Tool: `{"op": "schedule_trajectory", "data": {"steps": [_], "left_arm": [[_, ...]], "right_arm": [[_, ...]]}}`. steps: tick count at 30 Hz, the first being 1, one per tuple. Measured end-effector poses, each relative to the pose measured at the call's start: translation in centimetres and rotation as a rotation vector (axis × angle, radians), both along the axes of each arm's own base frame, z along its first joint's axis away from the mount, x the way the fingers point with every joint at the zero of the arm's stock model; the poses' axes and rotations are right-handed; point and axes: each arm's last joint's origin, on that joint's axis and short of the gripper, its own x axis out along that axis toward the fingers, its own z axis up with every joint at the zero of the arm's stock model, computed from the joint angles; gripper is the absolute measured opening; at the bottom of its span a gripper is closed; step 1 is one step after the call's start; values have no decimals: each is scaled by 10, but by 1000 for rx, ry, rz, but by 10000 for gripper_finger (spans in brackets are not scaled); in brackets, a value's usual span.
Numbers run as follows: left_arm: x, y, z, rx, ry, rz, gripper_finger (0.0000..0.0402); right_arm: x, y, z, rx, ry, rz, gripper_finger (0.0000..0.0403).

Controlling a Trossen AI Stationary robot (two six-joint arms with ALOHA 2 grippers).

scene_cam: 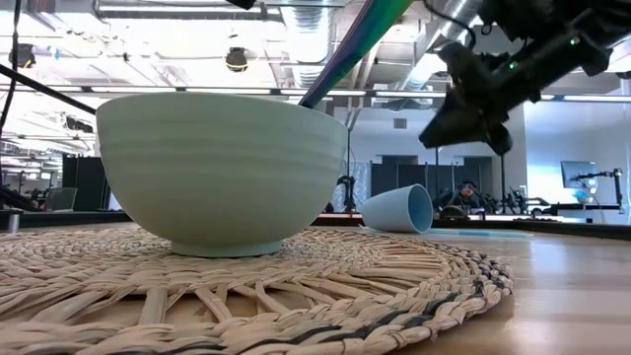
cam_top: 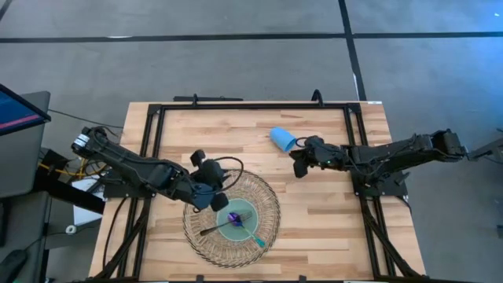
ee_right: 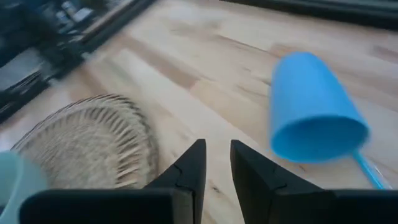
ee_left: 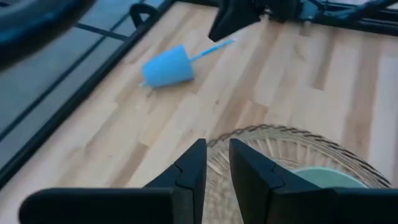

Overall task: Pick & Place Utensil
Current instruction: Put the blue cup on the top right of the woven placemat

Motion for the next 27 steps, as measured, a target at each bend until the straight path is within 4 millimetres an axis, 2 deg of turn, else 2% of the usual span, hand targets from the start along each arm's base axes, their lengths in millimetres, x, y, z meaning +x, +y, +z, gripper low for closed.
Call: {"op": "schedule_trajectory", "data": {"steps": [9,14,17,21,27], "left_arm": [[0,1,0,133,40,-26,70],[-10,7,-1,187,54,18,69],[-24,16,-16,217,57,68,69],[-47,28,-44,174,41,107,67],[-67,38,-84,153,-96,73,51]], "right_arm": [[-10,-9,-18,53,-23,-159,68],[-9,-10,-15,41,-61,-181,68],[-7,-9,-13,42,-93,-177,68],[-6,-5,-12,32,-92,-148,68],[-2,-4,-18,32,-79,-174,68]]}}
